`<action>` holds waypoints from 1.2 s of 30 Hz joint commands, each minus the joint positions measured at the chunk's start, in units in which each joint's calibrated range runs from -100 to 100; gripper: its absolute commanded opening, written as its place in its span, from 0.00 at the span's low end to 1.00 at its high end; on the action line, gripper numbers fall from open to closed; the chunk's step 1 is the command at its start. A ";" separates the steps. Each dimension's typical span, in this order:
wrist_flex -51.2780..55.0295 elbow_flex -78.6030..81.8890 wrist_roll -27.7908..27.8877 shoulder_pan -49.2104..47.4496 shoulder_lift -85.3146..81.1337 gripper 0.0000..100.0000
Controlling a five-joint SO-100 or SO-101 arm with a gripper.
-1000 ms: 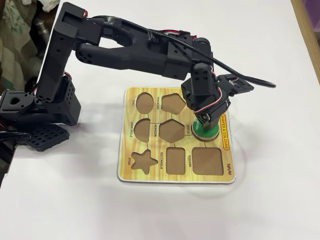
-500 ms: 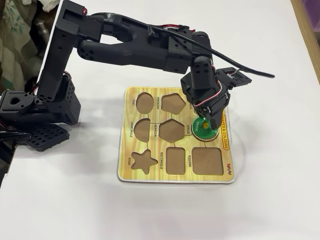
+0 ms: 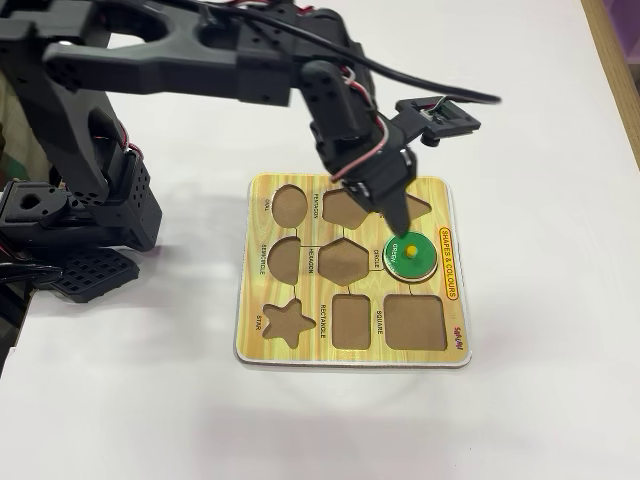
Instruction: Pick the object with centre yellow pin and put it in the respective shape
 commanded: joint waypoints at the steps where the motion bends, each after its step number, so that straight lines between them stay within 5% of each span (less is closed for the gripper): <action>1: -0.63 3.42 -4.89 -0.19 -7.63 0.15; 28: -0.63 40.20 -24.98 -0.29 -56.33 0.15; 36: -0.63 52.70 -26.60 -0.19 -72.82 0.15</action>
